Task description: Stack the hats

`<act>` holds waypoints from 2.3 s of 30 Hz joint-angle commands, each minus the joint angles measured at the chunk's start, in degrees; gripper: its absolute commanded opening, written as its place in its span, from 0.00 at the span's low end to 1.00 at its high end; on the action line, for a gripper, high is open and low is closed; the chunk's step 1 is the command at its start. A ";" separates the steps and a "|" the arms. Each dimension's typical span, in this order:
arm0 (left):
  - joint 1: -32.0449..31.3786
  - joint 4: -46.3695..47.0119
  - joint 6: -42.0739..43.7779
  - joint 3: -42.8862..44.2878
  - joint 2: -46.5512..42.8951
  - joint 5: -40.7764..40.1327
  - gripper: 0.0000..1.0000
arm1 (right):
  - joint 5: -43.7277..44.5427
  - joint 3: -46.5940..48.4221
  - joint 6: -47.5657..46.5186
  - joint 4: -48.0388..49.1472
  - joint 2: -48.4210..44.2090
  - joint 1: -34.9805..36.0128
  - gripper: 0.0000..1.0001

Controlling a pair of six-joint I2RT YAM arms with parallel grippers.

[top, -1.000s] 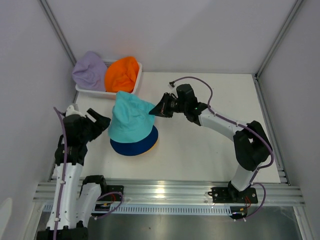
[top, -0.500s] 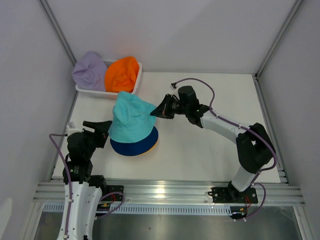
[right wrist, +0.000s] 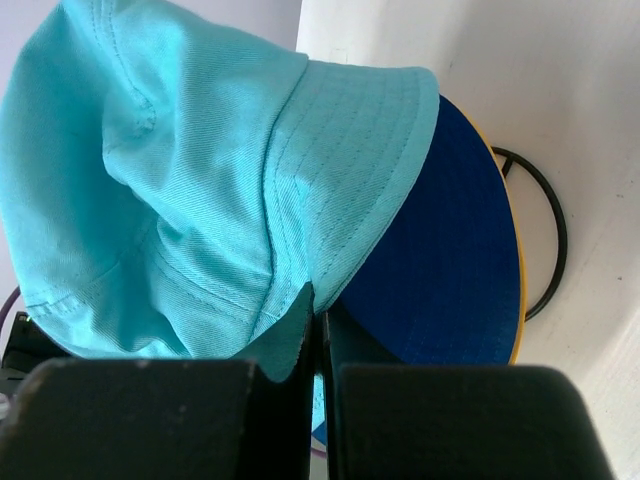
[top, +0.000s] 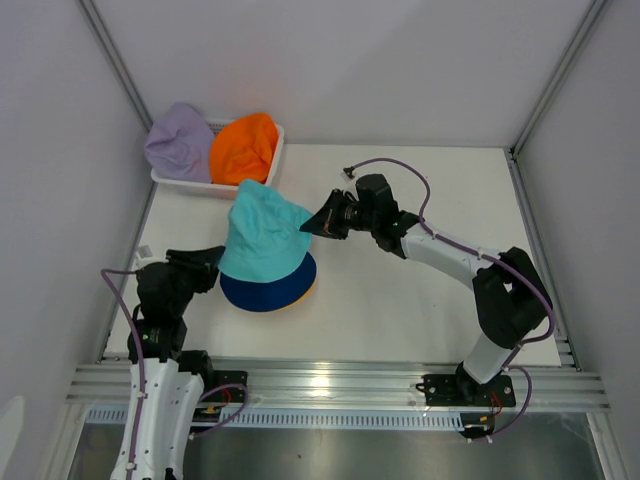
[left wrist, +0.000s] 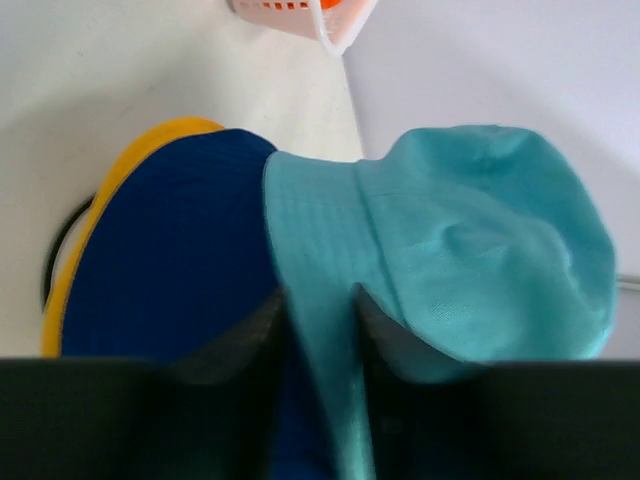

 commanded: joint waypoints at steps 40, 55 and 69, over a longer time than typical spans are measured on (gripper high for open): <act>-2.03 -7.47 23.76 0.04 -0.82 -10.39 0.01 | -2.83 -5.22 -2.44 0.09 1.31 -4.35 0.02; -2.21 -11.60 21.84 -1.89 -6.19 -7.47 0.01 | -8.81 13.25 -3.59 -1.06 13.00 -5.77 0.12; -3.70 -11.60 21.04 -3.57 -6.72 -4.48 0.01 | -12.50 13.16 1.33 6.58 16.60 -4.27 0.47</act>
